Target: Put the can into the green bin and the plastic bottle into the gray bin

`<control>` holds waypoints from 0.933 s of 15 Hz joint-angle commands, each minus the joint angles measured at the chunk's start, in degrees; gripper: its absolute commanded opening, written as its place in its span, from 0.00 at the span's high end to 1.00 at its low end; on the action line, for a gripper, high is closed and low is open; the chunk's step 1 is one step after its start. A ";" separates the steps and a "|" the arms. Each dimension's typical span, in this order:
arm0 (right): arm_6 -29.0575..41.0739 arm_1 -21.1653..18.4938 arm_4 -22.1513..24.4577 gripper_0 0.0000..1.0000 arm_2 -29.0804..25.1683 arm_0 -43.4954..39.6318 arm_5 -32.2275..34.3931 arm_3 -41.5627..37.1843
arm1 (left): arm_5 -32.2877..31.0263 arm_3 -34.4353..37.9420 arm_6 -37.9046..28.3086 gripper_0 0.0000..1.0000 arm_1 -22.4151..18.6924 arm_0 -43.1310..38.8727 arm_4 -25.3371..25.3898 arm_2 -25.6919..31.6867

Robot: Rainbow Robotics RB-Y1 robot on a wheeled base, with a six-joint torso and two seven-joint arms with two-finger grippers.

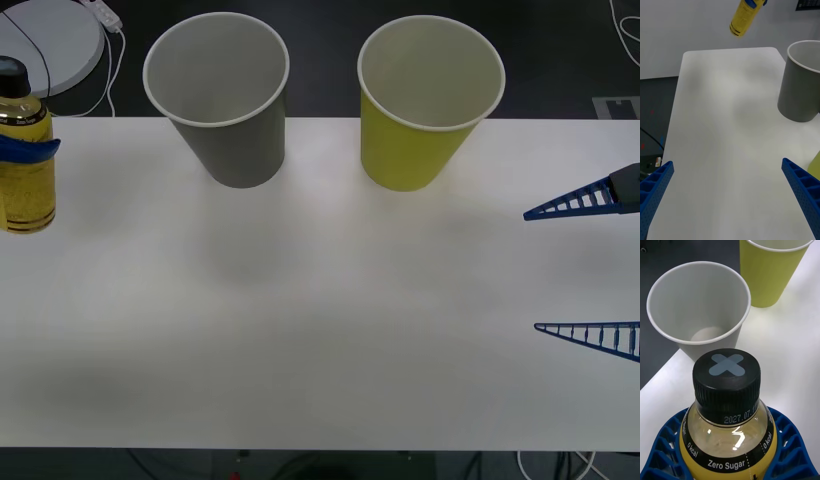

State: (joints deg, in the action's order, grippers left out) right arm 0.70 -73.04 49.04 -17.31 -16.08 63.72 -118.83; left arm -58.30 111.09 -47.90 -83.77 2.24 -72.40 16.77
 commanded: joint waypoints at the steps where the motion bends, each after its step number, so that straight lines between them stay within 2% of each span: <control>1: 0.00 0.00 0.00 0.00 0.00 0.00 0.00 0.00 | -4.10 -0.08 -3.95 1.00 -0.69 5.49 -1.96 -1.91; 4: 0.00 0.00 0.00 0.00 0.00 0.00 0.00 0.00 | -6.83 -0.87 -6.15 1.00 -0.69 14.54 -5.65 -8.51; 9: 0.00 0.00 0.00 0.00 0.00 0.00 0.00 0.00 | -7.27 -6.85 -6.76 1.00 -1.31 29.04 -4.42 -22.39; 14: 0.00 0.00 0.00 0.00 0.00 0.00 0.00 0.00 | -13.24 -15.29 -5.71 1.00 -0.60 47.68 -3.54 -36.37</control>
State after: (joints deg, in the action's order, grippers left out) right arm 0.70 -73.04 49.04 -17.31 -16.08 63.72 -118.83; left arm -71.07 96.92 -53.75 -84.56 47.09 -76.02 -17.10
